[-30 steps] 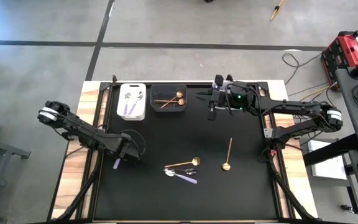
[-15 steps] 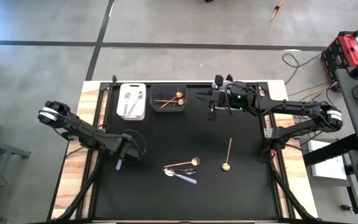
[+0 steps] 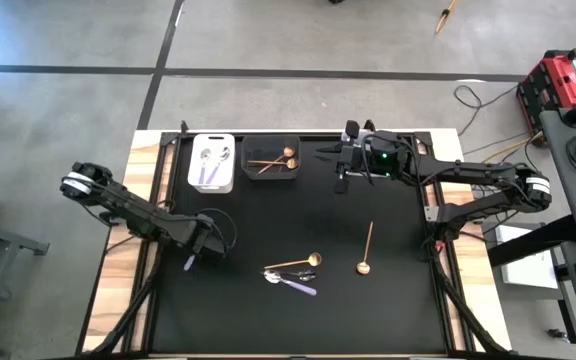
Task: Sort silverware by color (type)
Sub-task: Put the purple spoon into the white bin
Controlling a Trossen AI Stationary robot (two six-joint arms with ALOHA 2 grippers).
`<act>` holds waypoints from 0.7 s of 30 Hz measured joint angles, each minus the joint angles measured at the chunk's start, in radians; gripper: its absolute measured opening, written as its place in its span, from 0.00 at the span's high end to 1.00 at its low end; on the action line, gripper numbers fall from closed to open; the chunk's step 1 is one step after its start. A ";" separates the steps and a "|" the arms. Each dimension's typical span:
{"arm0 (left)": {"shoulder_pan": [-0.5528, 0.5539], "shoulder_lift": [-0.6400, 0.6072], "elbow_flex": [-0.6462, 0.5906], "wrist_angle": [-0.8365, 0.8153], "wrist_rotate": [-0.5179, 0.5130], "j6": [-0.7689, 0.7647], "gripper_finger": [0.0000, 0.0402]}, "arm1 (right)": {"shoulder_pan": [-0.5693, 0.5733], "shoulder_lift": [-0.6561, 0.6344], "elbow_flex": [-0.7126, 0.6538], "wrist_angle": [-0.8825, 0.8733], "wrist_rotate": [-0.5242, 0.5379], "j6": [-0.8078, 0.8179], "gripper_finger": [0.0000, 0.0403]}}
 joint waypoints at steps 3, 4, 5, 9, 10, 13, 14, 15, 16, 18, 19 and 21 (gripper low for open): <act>0.000 -0.010 0.037 -0.052 -0.003 0.009 0.99 | 0.000 0.000 0.000 0.000 0.000 0.000 0.85; 0.000 -0.010 0.050 -0.072 -0.003 0.014 0.99 | 0.000 0.000 0.000 0.000 0.000 0.000 0.85; 0.000 -0.016 0.065 -0.102 -0.003 0.016 1.00 | 0.000 0.000 0.000 0.000 0.000 0.000 0.85; 0.003 -0.043 0.130 -0.144 -0.019 0.034 0.99 | 0.000 0.000 0.000 0.000 0.000 -0.001 0.85; 0.006 -0.051 0.143 -0.155 -0.029 0.037 0.99 | 0.000 0.000 0.000 0.000 0.000 -0.001 0.85; 0.021 -0.066 0.175 -0.168 -0.058 0.060 0.99 | 0.000 0.000 0.000 -0.001 0.000 -0.001 0.85; 0.025 -0.067 0.178 -0.171 -0.065 0.063 0.99 | 0.000 0.000 0.000 0.000 0.000 -0.001 0.85; 0.027 -0.069 0.179 -0.176 -0.067 0.065 0.99 | 0.000 0.000 0.000 -0.001 0.000 0.000 0.85; 0.027 -0.069 0.178 -0.178 -0.069 0.066 0.99 | 0.000 0.000 0.000 -0.001 0.000 0.000 0.85; 0.027 -0.070 0.168 -0.170 -0.068 0.066 0.99 | 0.000 0.000 0.000 -0.007 0.000 0.000 0.85; 0.027 -0.070 0.158 -0.169 -0.065 0.065 0.99 | 0.000 0.000 0.000 -0.010 0.000 0.000 0.85; 0.027 -0.070 0.136 -0.154 -0.053 0.063 0.99 | 0.000 0.000 0.000 -0.021 0.000 0.000 0.85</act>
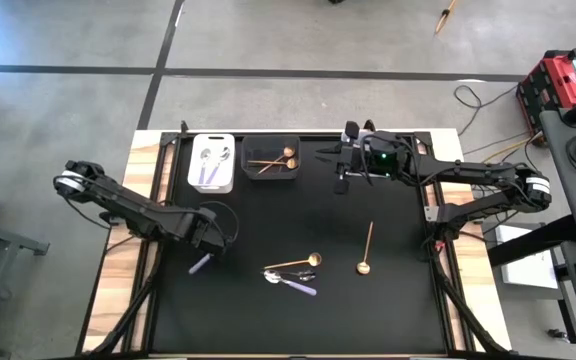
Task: Sort silverware by color (type)
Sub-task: Put the purple spoon into the white bin
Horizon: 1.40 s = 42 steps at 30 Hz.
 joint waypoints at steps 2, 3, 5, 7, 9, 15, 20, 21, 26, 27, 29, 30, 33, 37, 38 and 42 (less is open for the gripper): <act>0.000 0.000 -0.019 0.053 0.010 0.020 1.00 | 0.000 0.000 0.000 -0.002 0.000 0.000 0.85; 0.000 0.000 -0.028 0.094 0.013 0.060 1.00 | 0.000 0.000 0.000 -0.002 0.000 0.000 0.85; -0.001 0.000 -0.036 0.198 0.013 0.152 1.00 | 0.000 0.000 0.000 -0.001 0.000 -0.001 0.85; -0.001 0.000 -0.039 0.264 0.007 0.206 1.00 | 0.000 0.000 0.000 -0.002 0.000 -0.001 0.85; -0.001 0.000 -0.041 0.266 -0.020 0.215 1.00 | 0.000 0.000 0.000 -0.001 0.000 -0.001 0.85; -0.009 0.000 -0.049 0.257 -0.006 0.296 0.89 | 0.000 0.000 0.000 -0.001 0.001 -0.001 0.85; -0.105 0.000 -0.055 0.317 -0.092 0.455 0.73 | 0.000 0.000 0.000 -0.002 0.001 -0.001 0.85; -0.125 0.000 -0.058 0.315 -0.114 0.451 0.70 | 0.000 0.000 0.000 -0.003 0.001 -0.001 0.85; -0.215 0.000 -0.071 0.317 -0.196 0.373 0.56 | 0.000 0.000 0.000 -0.019 0.000 -0.001 0.85; -0.228 0.000 -0.076 0.319 -0.201 0.353 0.55 | 0.000 0.000 0.000 -0.021 0.000 -0.001 0.85; -0.250 0.000 -0.092 0.330 -0.213 0.340 0.53 | 0.000 0.000 0.000 -0.023 0.001 -0.001 0.85; -0.258 0.000 -0.100 0.340 -0.216 0.338 0.53 | 0.000 0.000 0.000 -0.023 0.000 -0.002 0.85; -0.270 0.000 -0.121 0.365 -0.247 0.333 0.54 | 0.000 0.000 0.000 -0.022 0.001 -0.002 0.85; -0.268 0.000 -0.161 0.400 -0.271 0.328 0.57 | 0.000 0.000 0.000 -0.019 0.001 -0.002 0.85; -0.268 0.000 -0.174 0.414 -0.271 0.326 0.58 | 0.000 0.000 0.000 -0.019 0.001 -0.004 0.85; -0.267 0.000 -0.229 0.523 -0.274 0.312 0.59 | 0.000 0.000 0.000 -0.019 0.000 -0.010 0.85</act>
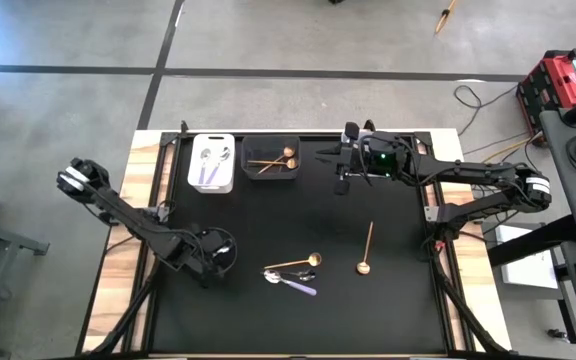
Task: Sort silverware by color (type)
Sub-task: Put the purple spoon into the white bin
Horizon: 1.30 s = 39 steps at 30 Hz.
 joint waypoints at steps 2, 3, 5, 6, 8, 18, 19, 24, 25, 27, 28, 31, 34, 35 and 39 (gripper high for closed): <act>0.000 0.000 -0.027 0.058 0.000 -0.002 0.60 | 0.000 0.000 0.000 -0.002 0.000 0.000 0.85; 0.000 0.000 -0.037 0.072 0.000 -0.004 0.60 | 0.000 0.000 0.000 -0.003 0.000 0.000 0.85; 0.000 -0.003 -0.051 0.088 -0.004 -0.011 0.61 | 0.000 0.000 0.000 -0.003 0.000 0.000 0.85; -0.001 -0.004 -0.056 0.092 -0.006 -0.017 0.62 | 0.000 0.000 0.000 -0.003 0.000 0.000 0.85; -0.001 -0.005 -0.064 0.098 -0.009 -0.031 0.64 | 0.000 0.000 0.000 -0.004 0.000 0.000 0.85; 0.000 -0.004 -0.083 0.091 -0.028 -0.066 0.93 | 0.000 0.000 0.000 -0.004 0.000 0.000 0.85; 0.000 -0.004 -0.083 0.092 -0.033 -0.070 0.96 | 0.000 0.000 0.000 -0.004 0.000 0.000 0.85; -0.001 -0.001 -0.075 0.088 -0.046 -0.091 0.98 | 0.000 0.000 0.000 -0.005 0.000 0.000 0.85; -0.001 -0.001 -0.069 0.082 -0.048 -0.092 0.98 | 0.000 0.000 0.000 -0.005 0.000 0.000 0.85; 0.000 0.000 -0.055 0.065 -0.050 -0.098 0.99 | 0.000 0.000 0.000 -0.005 0.000 0.000 0.85; 0.000 0.002 -0.046 0.054 -0.050 -0.103 0.99 | 0.000 0.000 0.000 -0.005 0.000 0.000 0.85; 0.001 0.002 -0.013 0.029 -0.066 -0.109 1.00 | 0.000 0.000 0.000 -0.005 0.000 0.001 0.85; 0.004 -0.002 0.016 0.001 -0.079 -0.117 1.00 | 0.000 0.000 0.000 -0.005 0.000 0.001 0.85; 0.009 -0.005 0.027 -0.015 -0.079 -0.120 1.00 | 0.000 0.000 0.000 -0.005 0.000 0.001 0.85; 0.056 -0.038 0.100 -0.103 -0.088 -0.133 1.00 | 0.000 0.000 0.000 -0.005 0.000 0.001 0.85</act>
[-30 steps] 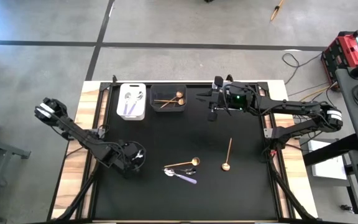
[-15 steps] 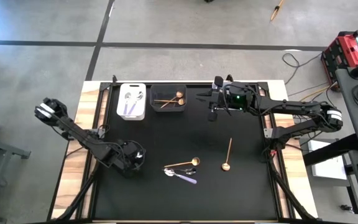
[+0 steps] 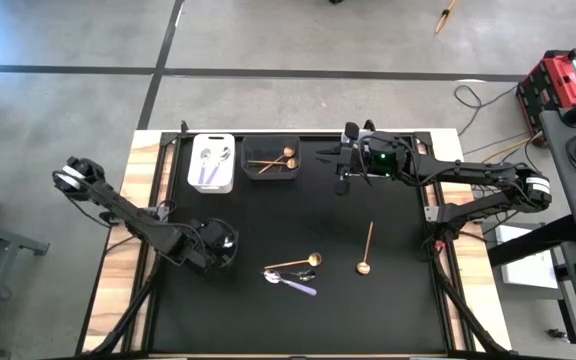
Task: Sort silverware by color (type)
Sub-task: Put the purple spoon into the white bin
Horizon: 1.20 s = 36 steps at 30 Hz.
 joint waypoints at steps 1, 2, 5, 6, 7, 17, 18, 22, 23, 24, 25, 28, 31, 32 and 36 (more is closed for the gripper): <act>0.018 -0.008 0.020 -0.037 -0.008 0.000 1.00 | 0.000 0.000 0.000 0.000 0.000 0.000 0.85; 0.038 -0.017 0.043 -0.071 -0.024 0.002 1.00 | 0.000 0.000 0.000 0.000 0.000 0.000 0.85; 0.113 -0.053 0.115 -0.160 -0.084 0.049 1.00 | 0.000 0.000 0.000 0.000 0.000 0.000 0.85; 0.146 -0.065 0.137 -0.186 -0.095 0.078 1.00 | 0.000 0.000 0.000 0.000 0.000 0.000 0.85; 0.181 -0.077 0.154 -0.211 -0.100 0.107 1.00 | 0.000 0.000 0.000 0.000 0.000 0.000 0.85; 0.621 -0.187 0.242 -0.230 -0.130 0.483 1.00 | 0.000 0.000 0.000 -0.005 0.000 0.000 0.85; 0.668 -0.196 0.242 -0.229 -0.130 0.511 1.00 | 0.000 0.000 0.000 -0.007 0.000 0.000 0.85; 0.855 -0.218 0.242 -0.182 -0.114 0.646 1.00 | 0.000 0.000 0.000 -0.007 0.000 0.000 0.85; 0.901 -0.218 0.242 -0.158 -0.092 0.681 1.00 | 0.000 0.000 0.000 -0.007 0.000 0.000 0.85; 0.947 -0.216 0.242 -0.129 -0.068 0.716 1.00 | 0.000 0.000 0.000 -0.007 0.000 0.000 0.85; 0.989 -0.211 0.242 -0.098 -0.045 0.752 1.00 | 0.000 0.000 0.000 -0.007 0.000 0.000 0.85; 1.098 -0.187 0.242 -0.024 0.012 0.848 1.00 | 0.000 0.000 0.000 -0.007 0.000 0.000 0.85; 1.172 -0.154 0.242 0.027 0.052 0.896 1.00 | 0.000 0.000 0.000 -0.007 0.000 0.000 0.85; 1.188 -0.140 0.242 0.040 0.063 0.907 1.00 | 0.000 0.000 0.000 -0.007 0.000 0.000 0.85; 1.215 -0.082 0.241 0.063 0.063 0.947 1.00 | 0.000 0.000 0.000 -0.015 0.000 -0.005 0.85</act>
